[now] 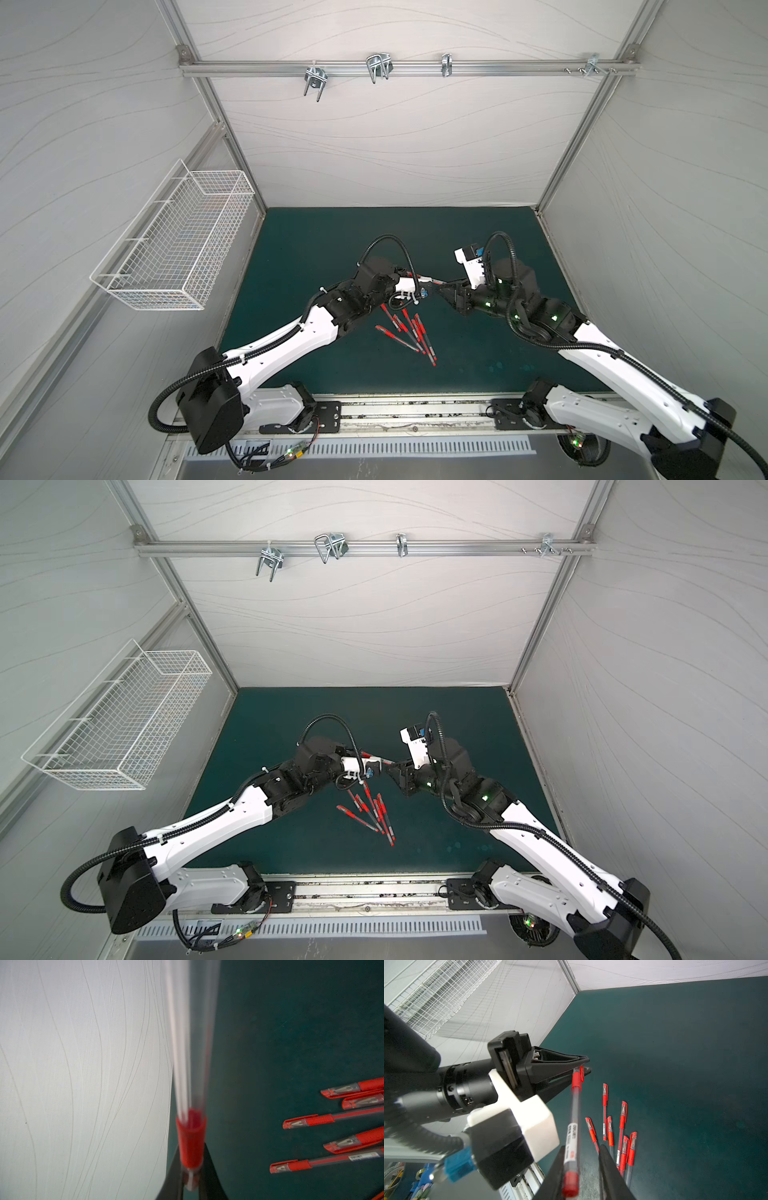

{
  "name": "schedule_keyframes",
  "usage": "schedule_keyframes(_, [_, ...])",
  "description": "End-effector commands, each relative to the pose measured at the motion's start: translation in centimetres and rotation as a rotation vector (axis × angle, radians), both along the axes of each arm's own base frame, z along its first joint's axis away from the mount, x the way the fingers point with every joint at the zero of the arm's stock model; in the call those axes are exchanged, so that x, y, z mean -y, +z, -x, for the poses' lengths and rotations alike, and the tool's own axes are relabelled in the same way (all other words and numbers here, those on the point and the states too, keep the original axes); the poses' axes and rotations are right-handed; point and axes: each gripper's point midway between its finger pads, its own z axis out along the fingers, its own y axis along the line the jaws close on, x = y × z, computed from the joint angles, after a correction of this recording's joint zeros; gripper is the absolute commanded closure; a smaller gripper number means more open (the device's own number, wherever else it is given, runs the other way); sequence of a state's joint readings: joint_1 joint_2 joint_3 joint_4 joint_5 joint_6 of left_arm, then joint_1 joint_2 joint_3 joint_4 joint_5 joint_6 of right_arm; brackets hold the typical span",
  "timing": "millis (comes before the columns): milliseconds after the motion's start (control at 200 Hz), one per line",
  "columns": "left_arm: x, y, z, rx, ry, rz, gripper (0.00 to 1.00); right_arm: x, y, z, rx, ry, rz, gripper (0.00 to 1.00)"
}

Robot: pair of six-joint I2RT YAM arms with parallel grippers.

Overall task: Remove pen caps from pens
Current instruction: Rotate the pen.

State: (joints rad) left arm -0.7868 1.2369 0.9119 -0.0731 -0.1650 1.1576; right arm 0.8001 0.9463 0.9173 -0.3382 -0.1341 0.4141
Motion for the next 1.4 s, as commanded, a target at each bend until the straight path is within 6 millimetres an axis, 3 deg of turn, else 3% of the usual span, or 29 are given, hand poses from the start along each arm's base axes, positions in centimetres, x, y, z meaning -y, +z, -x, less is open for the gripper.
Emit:
schedule_keyframes(0, [0.5,0.5,0.0,0.017,-0.024,-0.015,1.0,-0.1,1.4,-0.3,0.05,-0.011,0.002,0.72])
schedule_keyframes(400, [1.0,0.0,0.7,0.005,-0.046,-0.033,1.0,0.0,1.3,-0.8,0.071,-0.028,0.026,0.75])
schedule_keyframes(835, [1.0,0.8,0.9,0.005,-0.048,-0.001,1.0,-0.5,0.4,-1.0,0.054,-0.027,0.053,0.79])
schedule_keyframes(900, [1.0,0.7,1.0,0.004,-0.05,-0.003,1.0,-0.5,0.4,-1.1,0.057,-0.027,0.055,0.81])
schedule_keyframes(1035, [1.0,1.1,0.9,0.005,-0.044,0.014,1.0,-0.5,0.4,-1.1,0.058,-0.027,0.057,1.0])
schedule_keyframes(1100, [1.0,1.3,1.0,0.002,-0.038,0.03,1.0,-0.5,0.5,-1.0,0.06,-0.026,0.057,1.0])
schedule_keyframes(1200, [0.8,2.7,0.8,-0.013,-0.007,0.118,0.89,-0.1,0.7,-1.0,0.07,-0.035,0.061,1.0])
schedule_keyframes(1315, [-0.6,5.4,0.6,-0.129,0.064,0.354,0.53,0.7,1.2,-1.0,0.098,-0.059,0.065,1.0])
schedule_keyframes(1395, [-2.0,7.8,0.0,-0.217,0.135,0.541,0.37,1.5,1.7,-1.1,0.131,-0.088,0.064,1.0])
